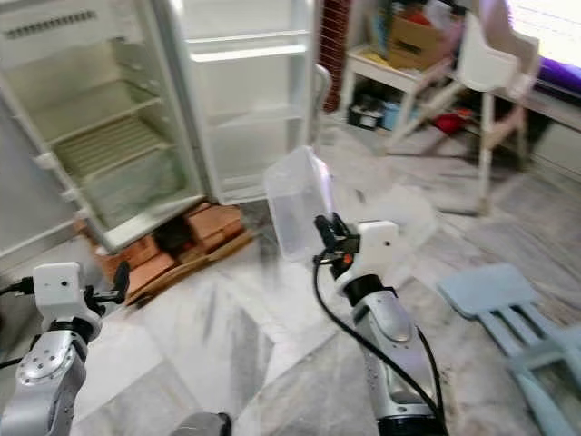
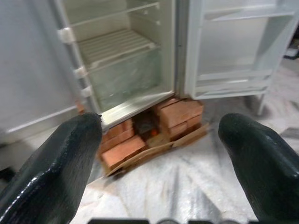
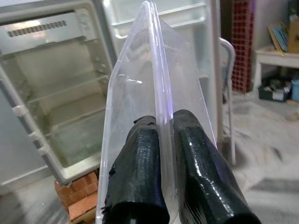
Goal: Restocking fridge
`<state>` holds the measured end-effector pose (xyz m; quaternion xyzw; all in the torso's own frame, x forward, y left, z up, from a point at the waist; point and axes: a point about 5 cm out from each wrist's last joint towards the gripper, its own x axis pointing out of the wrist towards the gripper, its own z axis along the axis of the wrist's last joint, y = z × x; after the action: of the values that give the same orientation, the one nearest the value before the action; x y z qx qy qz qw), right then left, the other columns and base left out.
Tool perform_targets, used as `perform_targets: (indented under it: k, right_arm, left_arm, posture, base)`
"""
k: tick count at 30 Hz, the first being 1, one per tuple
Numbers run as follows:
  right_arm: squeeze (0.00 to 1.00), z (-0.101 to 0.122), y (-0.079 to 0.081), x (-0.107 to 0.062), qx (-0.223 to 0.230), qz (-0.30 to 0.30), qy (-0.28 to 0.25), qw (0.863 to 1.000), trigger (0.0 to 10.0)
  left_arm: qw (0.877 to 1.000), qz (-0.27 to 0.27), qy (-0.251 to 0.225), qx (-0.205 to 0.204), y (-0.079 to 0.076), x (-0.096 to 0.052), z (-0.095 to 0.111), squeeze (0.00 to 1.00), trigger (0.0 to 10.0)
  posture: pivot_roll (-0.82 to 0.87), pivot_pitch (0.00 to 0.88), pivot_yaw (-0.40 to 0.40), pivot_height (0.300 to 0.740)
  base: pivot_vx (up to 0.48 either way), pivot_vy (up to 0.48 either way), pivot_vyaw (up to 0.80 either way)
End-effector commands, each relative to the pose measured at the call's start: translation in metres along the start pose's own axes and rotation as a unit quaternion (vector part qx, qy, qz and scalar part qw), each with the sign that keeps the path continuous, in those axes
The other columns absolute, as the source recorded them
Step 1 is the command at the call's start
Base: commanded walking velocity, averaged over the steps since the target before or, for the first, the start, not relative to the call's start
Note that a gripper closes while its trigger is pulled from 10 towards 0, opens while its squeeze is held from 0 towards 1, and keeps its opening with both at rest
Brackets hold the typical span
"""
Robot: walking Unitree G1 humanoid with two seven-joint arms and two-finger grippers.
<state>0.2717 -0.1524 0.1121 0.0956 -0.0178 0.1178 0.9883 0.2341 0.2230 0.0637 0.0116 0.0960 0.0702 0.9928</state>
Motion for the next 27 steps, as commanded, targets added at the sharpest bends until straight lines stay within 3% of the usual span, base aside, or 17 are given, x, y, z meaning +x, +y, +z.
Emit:
perform_targets:
  k: [1, 9, 14, 16, 24, 27]
  right_arm:
    - [0.00, 0.000, -0.007, 0.000, -0.006, -0.022, 0.001, 1.000, 10.0]
    - [0.00, -0.004, -0.015, -0.001, -0.008, -0.054, 0.001, 0.999, 10.0]
    - [0.00, -0.011, -0.010, 0.000, -0.012, -0.041, 0.015, 0.999, 10.0]
    - [0.00, -0.013, -0.004, 0.003, -0.038, -0.019, 0.024, 0.999, 10.0]
    - [0.00, -0.013, 0.003, 0.008, -0.034, 0.010, 0.020, 0.999, 10.0]
    - [0.00, -0.013, 0.004, 0.010, -0.037, 0.015, 0.023, 0.999, 10.0]
  left_arm:
    - [1.000, -0.009, -0.008, 0.004, -0.001, 0.001, 0.005, 0.00, 10.0]
    - [1.000, -0.010, -0.007, -0.024, -0.006, -0.001, 0.004, 0.00, 10.0]
    - [0.999, -0.028, -0.009, -0.041, -0.014, -0.003, 0.003, 0.00, 10.0]
    - [0.999, -0.024, -0.012, -0.044, -0.013, -0.002, 0.004, 0.00, 10.0]
    - [0.999, -0.025, -0.016, -0.045, -0.011, -0.005, 0.004, 0.00, 10.0]
    - [0.998, -0.027, -0.023, -0.050, -0.011, -0.002, 0.008, 0.00, 10.0]
  posture:
    - [0.05, 0.026, -0.009, 0.740]
    - [0.05, 0.017, 0.009, 0.740]
    - [0.06, 0.020, 0.001, 0.740]
    - [0.06, 0.021, -0.003, 0.740]
    - [0.08, 0.029, -0.009, 0.740]
    - [0.08, 0.032, -0.009, 0.740]
  base:
    - [0.000, 0.000, 0.79]
    - [0.000, 0.000, 0.79]
    - [0.000, 0.000, 0.27]
    - [0.251, 0.000, 0.00]
    - [0.322, 0.290, 0.62]
    - [0.353, 0.324, 0.00]
